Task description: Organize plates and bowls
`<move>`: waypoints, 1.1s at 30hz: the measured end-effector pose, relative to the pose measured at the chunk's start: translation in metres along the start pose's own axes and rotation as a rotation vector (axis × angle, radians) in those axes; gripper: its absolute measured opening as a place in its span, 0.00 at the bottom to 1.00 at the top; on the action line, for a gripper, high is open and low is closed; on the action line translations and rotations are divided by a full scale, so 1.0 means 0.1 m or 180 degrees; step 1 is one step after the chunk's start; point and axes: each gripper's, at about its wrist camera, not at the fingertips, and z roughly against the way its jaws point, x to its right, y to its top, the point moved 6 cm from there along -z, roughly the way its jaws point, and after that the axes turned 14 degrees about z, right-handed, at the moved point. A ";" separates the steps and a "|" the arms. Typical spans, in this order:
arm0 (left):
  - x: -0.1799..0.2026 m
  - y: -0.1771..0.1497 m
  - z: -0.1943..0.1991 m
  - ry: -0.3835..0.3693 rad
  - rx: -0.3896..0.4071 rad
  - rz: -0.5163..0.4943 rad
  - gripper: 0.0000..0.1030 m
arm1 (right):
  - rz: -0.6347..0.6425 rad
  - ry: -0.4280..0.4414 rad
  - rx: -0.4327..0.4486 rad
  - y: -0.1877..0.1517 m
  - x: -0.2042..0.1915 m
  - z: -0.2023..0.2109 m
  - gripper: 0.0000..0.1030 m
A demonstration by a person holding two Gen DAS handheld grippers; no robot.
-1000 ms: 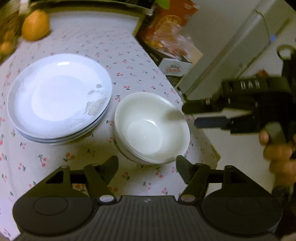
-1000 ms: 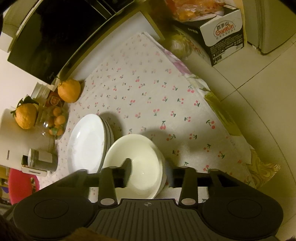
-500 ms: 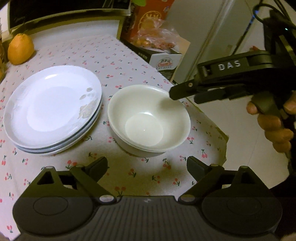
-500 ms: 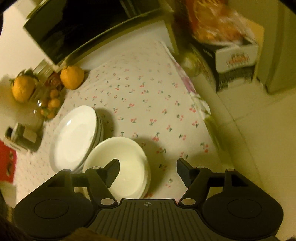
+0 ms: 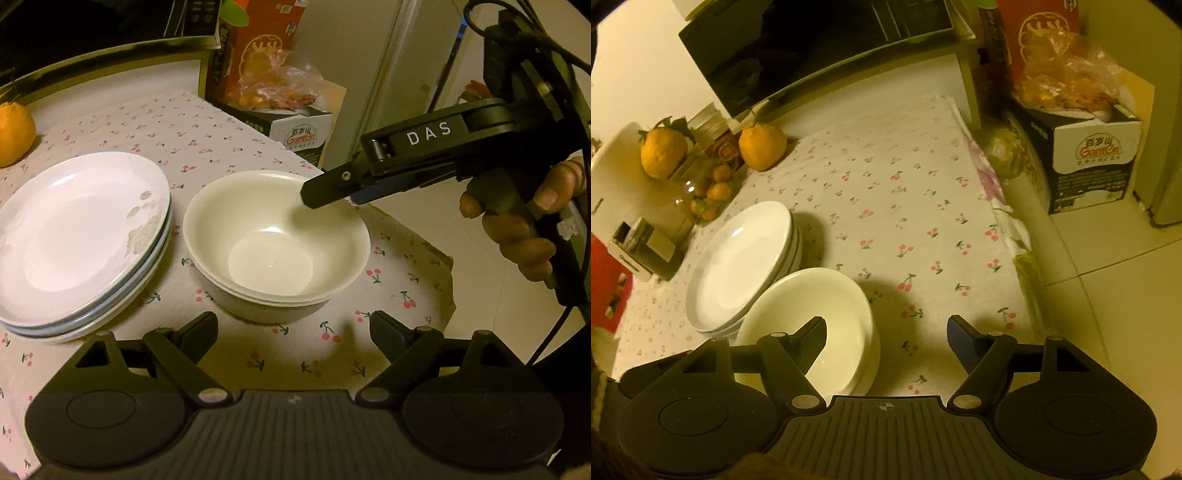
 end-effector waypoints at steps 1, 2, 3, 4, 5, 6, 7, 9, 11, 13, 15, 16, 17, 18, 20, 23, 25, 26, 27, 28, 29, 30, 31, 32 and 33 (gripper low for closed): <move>0.00 0.00 -0.01 0.0015 0.0008 -0.0016 0.84 | -0.0004 0.0025 0.0003 0.00 -0.01 -0.02 0.71; 0.00 0.00 -0.03 0.0037 0.0021 -0.0033 0.82 | 0.0003 0.0043 0.0007 0.00 -0.02 -0.03 0.71; 0.00 0.00 -0.04 0.0063 0.0038 -0.0054 0.81 | 0.0020 0.0051 0.0016 0.00 -0.04 -0.04 0.71; 0.00 0.00 -0.05 0.0085 0.0052 -0.0077 0.81 | 0.0040 0.0053 0.0025 0.00 -0.05 -0.05 0.71; 0.00 0.01 -0.07 0.0110 0.0067 -0.0103 0.80 | 0.0066 0.0053 0.0030 0.00 -0.07 -0.06 0.71; 0.00 0.01 -0.08 0.0127 0.0077 -0.0122 0.79 | 0.0089 0.0053 0.0031 0.00 -0.08 -0.07 0.71; 0.00 0.02 -0.09 0.0145 0.0087 -0.0140 0.79 | 0.0116 0.0056 0.0024 -0.01 -0.10 -0.08 0.71; 0.00 0.02 -0.10 0.0173 0.0109 -0.0178 0.78 | 0.0162 0.0050 0.0008 -0.02 -0.13 -0.11 0.71; 0.00 0.02 -0.12 0.0199 0.0123 -0.0220 0.78 | 0.0204 0.0037 -0.0016 -0.03 -0.16 -0.14 0.71; 0.00 0.03 -0.13 0.0221 0.0133 -0.0251 0.78 | 0.0236 0.0045 -0.0031 -0.03 -0.19 -0.16 0.70; 0.00 0.03 -0.13 0.0235 0.0142 -0.0265 0.75 | 0.0257 0.0034 -0.0022 -0.02 -0.21 -0.17 0.70; -0.01 0.04 -0.13 0.0239 0.0144 -0.0268 0.75 | 0.0272 0.0034 -0.0016 -0.02 -0.22 -0.17 0.69; -0.01 0.04 -0.13 0.0241 0.0147 -0.0268 0.74 | 0.0288 0.0039 -0.0007 -0.01 -0.23 -0.17 0.64; -0.01 0.05 -0.13 0.0240 0.0150 -0.0263 0.72 | 0.0307 0.0044 0.0001 -0.01 -0.24 -0.17 0.61; -0.02 0.06 -0.12 0.0234 0.0161 -0.0247 0.71 | 0.0342 0.0059 0.0007 0.00 -0.26 -0.17 0.48; -0.04 0.07 -0.11 0.0231 0.0153 -0.0230 0.72 | 0.0405 0.0009 0.0006 0.01 -0.28 -0.17 0.40; -0.04 0.07 -0.12 0.0229 0.0140 -0.0209 0.72 | 0.0412 -0.0019 0.0018 0.01 -0.27 -0.15 0.35; -0.03 0.07 -0.12 0.0226 0.0137 -0.0208 0.72 | 0.0401 -0.0015 0.0021 0.02 -0.26 -0.14 0.35; -0.02 0.08 -0.11 0.0222 0.0143 -0.0214 0.72 | 0.0398 -0.0010 0.0029 0.02 -0.26 -0.13 0.35; -0.01 0.08 -0.10 0.0219 0.0156 -0.0224 0.72 | 0.0408 -0.0011 0.0044 0.02 -0.26 -0.11 0.35; 0.00 0.09 -0.09 0.0216 0.0170 -0.0235 0.72 | 0.0426 -0.0015 0.0062 0.03 -0.26 -0.09 0.35; 0.01 0.09 -0.08 0.0209 0.0184 -0.0240 0.72 | 0.0441 -0.0019 0.0076 0.04 -0.27 -0.07 0.35; 0.02 0.09 -0.07 0.0198 0.0196 -0.0240 0.72 | 0.0449 -0.0020 0.0092 0.04 -0.27 -0.05 0.35; 0.03 0.10 -0.05 0.0185 0.0207 -0.0236 0.72 | 0.0445 -0.0017 0.0105 0.05 -0.27 -0.03 0.35; 0.03 0.10 -0.04 0.0174 0.0215 -0.0231 0.72 | 0.0427 -0.0008 0.0121 0.06 -0.27 0.00 0.35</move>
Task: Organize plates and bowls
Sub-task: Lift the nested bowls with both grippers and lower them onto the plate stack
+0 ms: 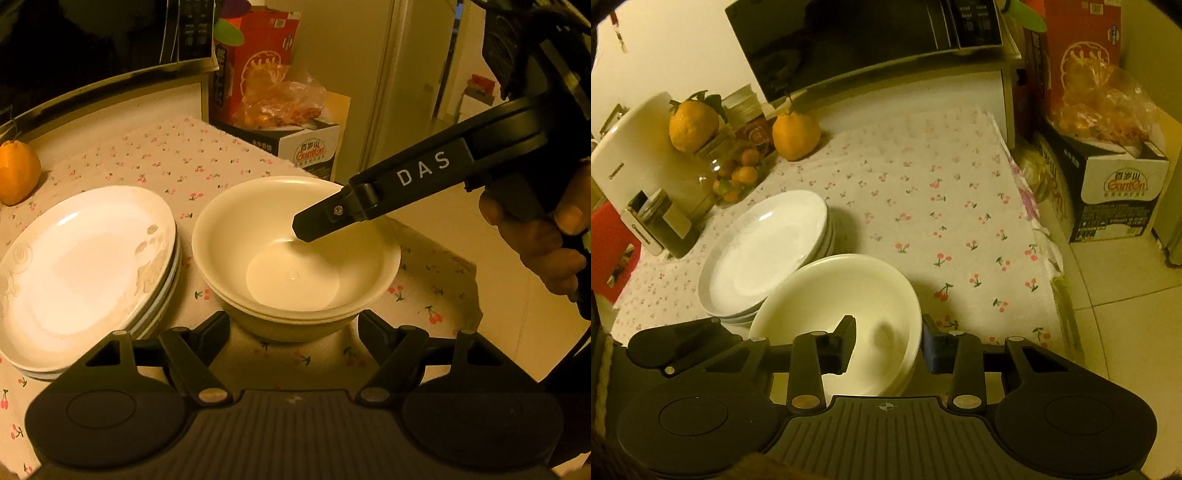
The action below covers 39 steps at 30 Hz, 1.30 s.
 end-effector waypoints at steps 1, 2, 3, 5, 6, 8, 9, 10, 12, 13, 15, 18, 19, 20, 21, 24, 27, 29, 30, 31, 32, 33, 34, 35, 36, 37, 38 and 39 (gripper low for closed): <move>0.00 0.01 0.01 -0.0007 0.0007 0.0007 0.72 | -0.0021 0.0010 0.0019 0.01 0.01 0.02 0.35; 0.01 0.02 0.02 -0.0014 0.0016 0.0013 0.72 | -0.0037 0.0021 0.0042 0.03 0.01 0.05 0.35; 0.01 0.03 0.04 -0.0018 0.0024 0.0018 0.72 | -0.0047 0.0032 0.0068 0.04 0.01 0.07 0.35; 0.01 0.08 0.06 -0.0028 0.0040 0.0033 0.72 | -0.0057 0.0050 0.0123 0.09 0.00 0.13 0.35; 0.01 0.09 0.08 -0.0026 0.0047 0.0039 0.72 | -0.0057 0.0058 0.0149 0.11 0.00 0.15 0.35; 0.00 0.13 0.12 -0.0002 0.0048 0.0050 0.71 | -0.0038 0.0069 0.0193 0.16 -0.02 0.19 0.35; 0.00 0.15 0.14 0.0016 0.0042 0.0063 0.71 | -0.0027 0.0076 0.0212 0.19 -0.03 0.21 0.35; -0.01 0.17 0.16 0.0021 0.0036 0.0083 0.71 | -0.0024 0.0090 0.0226 0.21 -0.05 0.22 0.35; -0.05 0.20 0.21 0.0024 0.0037 0.0116 0.71 | -0.0031 0.0121 0.0258 0.26 -0.07 0.23 0.35; -0.06 0.22 0.23 0.0029 0.0035 0.0131 0.71 | -0.0028 0.0135 0.0274 0.29 -0.08 0.23 0.35; -0.10 0.25 0.27 0.0045 0.0046 0.0157 0.71 | -0.0015 0.0154 0.0311 0.34 -0.12 0.23 0.35; -0.16 0.31 0.31 0.0099 0.0053 0.0180 0.71 | 0.0002 0.0180 0.0366 0.45 -0.18 0.22 0.35; -0.18 0.32 0.33 0.0120 0.0058 0.0183 0.71 | 0.0000 0.0191 0.0383 0.48 -0.20 0.22 0.35; -0.20 0.34 0.35 0.0141 0.0059 0.0183 0.71 | -0.0008 0.0207 0.0399 0.51 -0.22 0.21 0.35; -0.22 0.35 0.37 0.0164 0.0047 0.0172 0.70 | -0.0019 0.0225 0.0415 0.54 -0.24 0.20 0.35; -0.31 0.40 0.41 0.0238 0.0007 0.0108 0.67 | -0.0024 0.0256 0.0446 0.65 -0.31 0.14 0.35; -0.42 0.43 0.43 0.0316 -0.0022 0.0067 0.65 | -0.0027 0.0284 0.0464 0.76 -0.40 0.05 0.35; -0.50 0.45 0.45 0.0338 -0.0027 0.0082 0.65 | -0.0014 0.0296 0.0472 0.82 -0.47 -0.02 0.35; -0.54 0.45 0.45 0.0343 -0.0033 0.0092 0.65 | -0.0011 0.0303 0.0469 0.84 -0.50 -0.06 0.35; -0.59 0.46 0.45 0.0348 -0.0034 0.0101 0.65 | -0.0008 0.0314 0.0464 0.86 -0.53 -0.10 0.35; -0.63 0.46 0.45 0.0349 -0.0029 0.0109 0.65 | -0.0012 0.0321 0.0461 0.87 -0.56 -0.15 0.35; -0.67 0.46 0.45 0.0347 -0.0022 0.0121 0.65 | -0.0025 0.0329 0.0456 0.89 -0.58 -0.19 0.35; -0.72 0.46 0.44 0.0346 -0.0017 0.0145 0.65 | -0.0036 0.0340 0.0450 0.91 -0.60 -0.24 0.35; -0.76 0.45 0.44 0.0342 -0.0018 0.0177 0.65 | -0.0042 0.0351 0.0444 0.93 -0.62 -0.29 0.35; -0.81 0.45 0.43 0.0342 -0.0026 0.0216 0.65 | -0.0048 0.0359 0.0437 0.94 -0.63 -0.33 0.35; -0.85 0.45 0.41 0.0350 -0.0041 0.0246 0.65 | -0.0051 0.0362 0.0424 0.96 -0.66 -0.38 0.35; -0.89 0.45 0.39 0.0365 -0.0055 0.0272 0.65 | -0.0052 0.0358 0.0414 0.97 -0.68 -0.43 0.35; -0.93 0.45 0.39 0.0376 -0.0060 0.0294 0.65 | -0.0049 0.0350 0.0407 0.99 -0.70 -0.47 0.35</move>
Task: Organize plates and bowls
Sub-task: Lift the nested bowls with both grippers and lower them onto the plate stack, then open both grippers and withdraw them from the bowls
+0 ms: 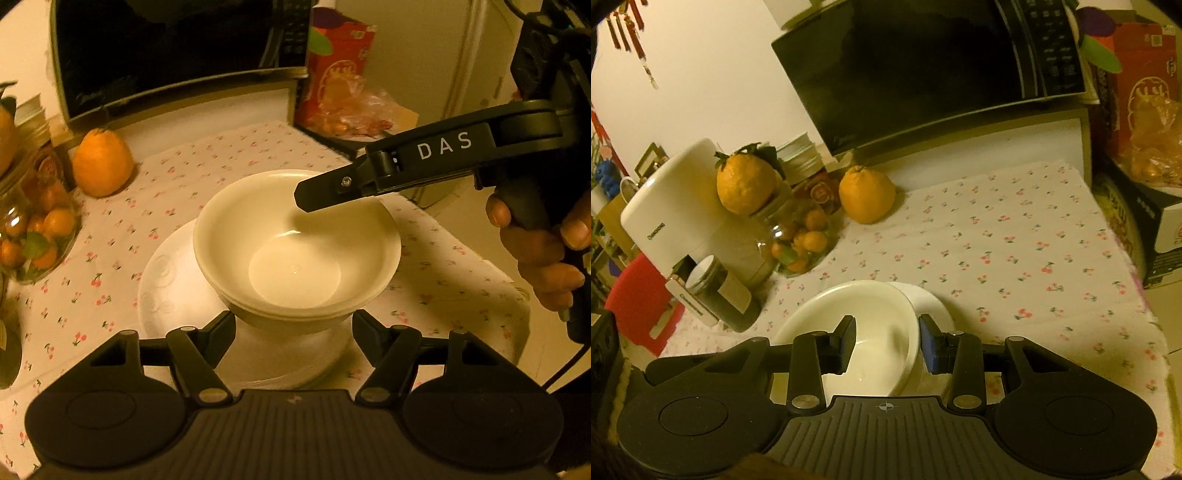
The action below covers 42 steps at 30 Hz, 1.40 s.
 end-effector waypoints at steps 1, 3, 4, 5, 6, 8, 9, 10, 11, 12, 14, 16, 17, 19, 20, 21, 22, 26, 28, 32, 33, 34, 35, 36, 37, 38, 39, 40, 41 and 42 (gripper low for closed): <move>-0.03 0.00 -0.01 0.0007 -0.0002 0.0026 0.65 | -0.0001 -0.0011 -0.0001 0.00 -0.01 -0.05 0.35; -0.08 0.03 -0.05 0.0016 -0.0012 0.0089 0.65 | -0.0030 -0.0021 -0.0004 0.01 -0.01 -0.13 0.35; -0.11 0.03 -0.06 0.0017 -0.0019 0.0118 0.65 | -0.0059 -0.0018 -0.0009 0.02 0.00 -0.17 0.35; -0.12 0.03 -0.08 0.0019 -0.0032 0.0147 0.65 | -0.0095 -0.0013 -0.0016 0.01 0.01 -0.20 0.35; -0.14 0.03 -0.11 0.0024 -0.0054 0.0171 0.65 | -0.0131 -0.0009 -0.0029 0.00 0.02 -0.24 0.35; -0.17 0.02 -0.14 0.0045 -0.0090 0.0183 0.65 | -0.0155 -0.0020 -0.0074 -0.01 0.04 -0.31 0.35; -0.17 0.01 -0.15 0.0065 -0.0110 0.0185 0.65 | -0.0154 -0.0021 -0.0095 -0.02 0.04 -0.34 0.35; -0.18 -0.01 -0.15 0.0083 -0.0125 0.0185 0.65 | -0.0154 -0.0018 -0.0111 -0.03 0.04 -0.37 0.35; -0.19 -0.01 -0.15 0.0096 -0.0135 0.0185 0.65 | -0.0153 -0.0016 -0.0121 -0.03 0.03 -0.39 0.35; -0.20 -0.03 -0.15 0.0102 -0.0142 0.0190 0.65 | -0.0151 -0.0010 -0.0127 -0.03 0.03 -0.41 0.35; -0.23 -0.04 -0.15 0.0110 -0.0136 0.0193 0.65 | -0.0162 0.0015 -0.0108 -0.03 0.02 -0.43 0.35; -0.25 -0.04 -0.16 0.0107 -0.0128 0.0209 0.65 | -0.0193 0.0041 -0.0089 -0.02 0.03 -0.44 0.35; -0.26 -0.03 -0.16 0.0108 -0.0119 0.0210 0.65 | -0.0211 0.0047 -0.0085 -0.02 0.04 -0.45 0.35; -0.25 -0.03 -0.16 0.0117 -0.0095 0.0195 0.65 | -0.0241 0.0050 -0.0078 -0.02 0.05 -0.47 0.36; -0.25 -0.03 -0.16 0.0122 -0.0088 0.0191 0.65 | -0.0247 0.0050 -0.0083 -0.02 0.06 -0.47 0.36; -0.25 -0.03 -0.16 0.0122 -0.0085 0.0196 0.65 | -0.0248 0.0051 -0.0086 -0.02 0.06 -0.47 0.36; -0.25 -0.02 -0.17 0.0121 -0.0084 0.0200 0.65 | -0.0246 0.0058 -0.0094 -0.02 0.06 -0.47 0.37; -0.24 -0.02 -0.19 0.0122 -0.0073 0.0205 0.65 | -0.0241 0.0067 -0.0114 -0.02 0.06 -0.46 0.38; -0.25 -0.01 -0.21 0.0126 -0.0065 0.0200 0.66 | -0.0237 0.0058 -0.0113 -0.02 0.06 -0.45 0.38; -0.27 0.01 -0.22 0.0085 -0.0068 0.0250 0.74 | -0.0280 0.0086 -0.0121 -0.02 0.08 -0.45 0.38; -0.27 0.02 -0.22 0.0067 -0.0057 0.0264 0.80 | -0.0309 0.0112 -0.0132 -0.02 0.08 -0.45 0.38; -0.26 0.03 -0.21 0.0061 -0.0035 0.0270 0.81 | -0.0332 0.0116 -0.0139 -0.02 0.09 -0.45 0.42; -0.26 0.04 -0.20 0.0058 -0.0017 0.0266 0.84 | -0.0354 0.0129 -0.0141 -0.02 0.10 -0.45 0.50; -0.25 0.05 -0.19 0.0051 -0.0014 0.0255 0.86 | -0.0374 0.0136 -0.0142 -0.02 0.11 -0.45 0.54; -0.24 0.05 -0.19 0.0045 -0.0019 0.0243 0.87 | -0.0391 0.0143 -0.0138 -0.02 0.11 -0.44 0.59; -0.23 0.05 -0.19 0.0044 -0.0025 0.0230 0.88 | -0.0402 0.0143 -0.0135 -0.02 0.12 -0.44 0.60; -0.22 0.04 -0.19 0.0045 -0.0034 0.0218 0.88 | -0.0409 0.0143 -0.0134 -0.02 0.12 -0.43 0.60; -0.21 0.04 -0.20 0.0045 -0.0048 0.0208 0.88 | -0.0413 0.0141 -0.0130 -0.01 0.12 -0.42 0.61; -0.21 0.03 -0.20 0.0043 -0.0062 0.0198 0.89 | -0.0413 0.0130 -0.0127 -0.01 0.12 -0.41 0.64; -0.20 0.02 -0.19 0.0042 -0.0078 0.0192 0.89 | -0.0412 0.0114 -0.0123 0.00 0.13 -0.40 0.65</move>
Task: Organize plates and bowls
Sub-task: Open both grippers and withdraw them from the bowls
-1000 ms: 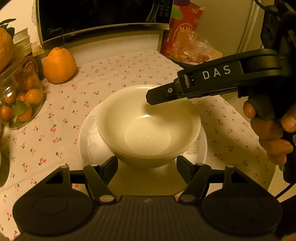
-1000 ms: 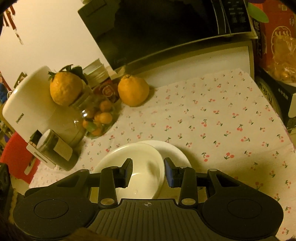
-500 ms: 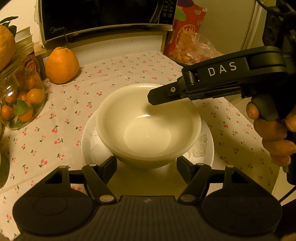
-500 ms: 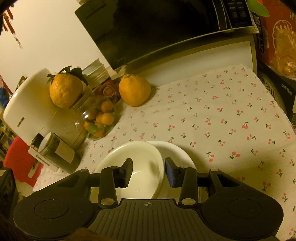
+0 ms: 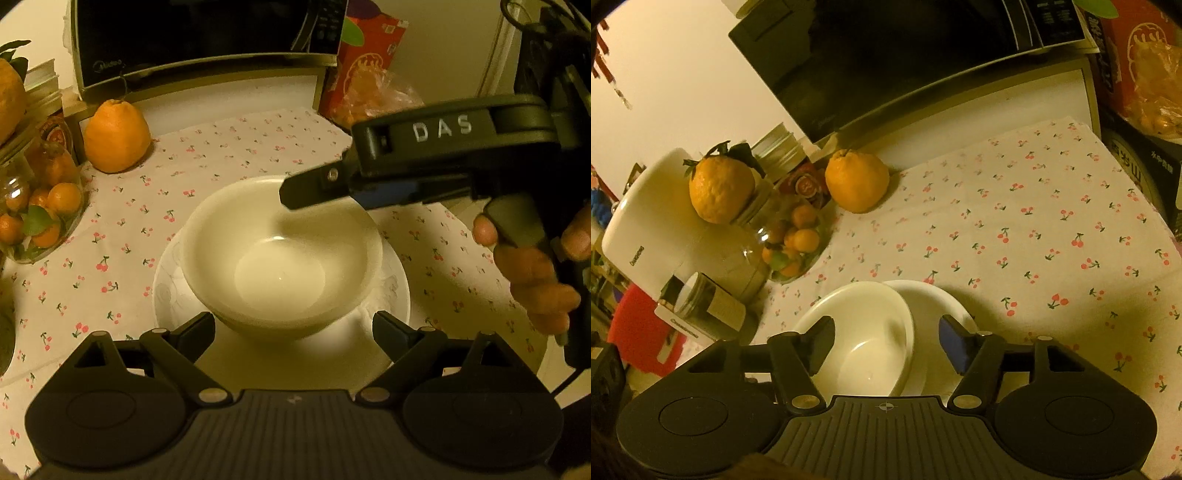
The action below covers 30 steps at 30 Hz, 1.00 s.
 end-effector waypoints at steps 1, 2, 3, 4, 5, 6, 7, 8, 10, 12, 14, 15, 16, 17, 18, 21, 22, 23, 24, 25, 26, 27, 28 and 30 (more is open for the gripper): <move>0.00 -0.01 0.01 -0.0001 -0.0016 -0.0006 0.90 | 0.0001 -0.0011 0.0010 0.00 0.00 0.02 0.68; 0.00 -0.02 0.02 0.0001 -0.0040 -0.0011 0.91 | 0.0002 -0.0020 0.0019 0.01 0.01 0.04 0.68; 0.00 -0.03 0.02 0.0006 -0.0058 -0.0011 0.92 | -0.0004 -0.0038 0.0029 0.01 0.01 0.06 0.69; 0.00 -0.04 0.03 0.0013 -0.0084 -0.0009 0.93 | -0.0018 -0.0054 0.0042 0.01 0.02 0.08 0.70; -0.01 -0.05 0.05 0.0023 -0.0098 -0.0003 0.92 | -0.0043 -0.0065 0.0063 0.02 0.03 0.11 0.71; -0.02 -0.05 0.07 0.0037 -0.0103 0.0007 0.93 | -0.0072 -0.0075 0.0082 0.02 0.05 0.14 0.72; -0.02 -0.06 0.09 0.0048 -0.0112 0.0018 0.93 | -0.0102 -0.0091 0.0097 0.02 0.07 0.17 0.72; -0.02 -0.07 0.12 0.0057 -0.0117 0.0031 0.93 | -0.0127 -0.0112 0.0111 0.02 0.08 0.20 0.74; -0.02 -0.08 0.18 0.0086 -0.0121 0.0074 0.93 | -0.0145 -0.0166 0.0142 0.02 0.10 0.27 0.79; -0.01 -0.09 0.27 0.0133 -0.0099 0.0108 0.95 | -0.0141 -0.0227 0.0144 0.00 0.11 0.32 0.80; 0.00 -0.11 0.36 0.0194 -0.0058 0.0106 0.97 | -0.0165 -0.0334 0.0082 -0.05 0.12 0.37 0.80; 0.01 -0.12 0.40 0.0223 -0.0037 0.0103 0.98 | -0.0172 -0.0379 0.0049 -0.07 0.13 0.39 0.80; 0.00 -0.13 0.43 0.0262 -0.0022 0.0112 0.98 | -0.0170 -0.0415 0.0026 -0.10 0.13 0.43 0.80; 0.00 -0.15 0.46 0.0307 -0.0015 0.0135 0.99 | -0.0159 -0.0449 0.0007 -0.12 0.12 0.47 0.80; -0.02 -0.16 0.49 0.0359 -0.0009 0.0178 0.99 | -0.0144 -0.0488 -0.0007 -0.13 0.11 0.51 0.80; -0.06 -0.19 0.55 0.0484 0.0005 0.0389 1.00 | -0.0102 -0.0619 -0.0051 -0.16 0.07 0.63 0.80; -0.08 -0.21 0.57 0.0513 -0.0006 0.0463 1.00 | -0.0077 -0.0658 -0.0063 -0.17 0.05 0.67 0.80; -0.09 -0.23 0.58 0.0546 -0.0020 0.0537 1.00 | -0.0050 -0.0695 -0.0077 -0.19 0.01 0.71 0.82; -0.10 -0.25 0.59 0.0587 -0.0030 0.0606 1.00 | -0.0022 -0.0732 -0.0095 -0.21 -0.02 0.74 0.83; -0.09 -0.27 0.61 0.0616 -0.0027 0.0656 1.00 | 0.0007 -0.0763 -0.0117 -0.23 -0.05 0.77 0.84; -0.09 -0.28 0.64 0.0643 -0.0010 0.0695 1.00 | 0.0036 -0.0788 -0.0152 -0.26 -0.08 0.79 0.85; -0.09 -0.30 0.66 0.0678 0.0010 0.0728 1.00 | 0.0060 -0.0808 -0.0197 -0.29 -0.11 0.81 0.85; -0.09 -0.31 0.68 0.0714 0.0022 0.0759 1.00 | 0.0079 -0.0821 -0.0250 -0.33 -0.15 0.83 0.85; -0.09 -0.33 0.71 0.0794 0.0053 0.0853 1.00 | 0.0084 -0.0807 -0.0310 -0.39 -0.21 0.86 0.85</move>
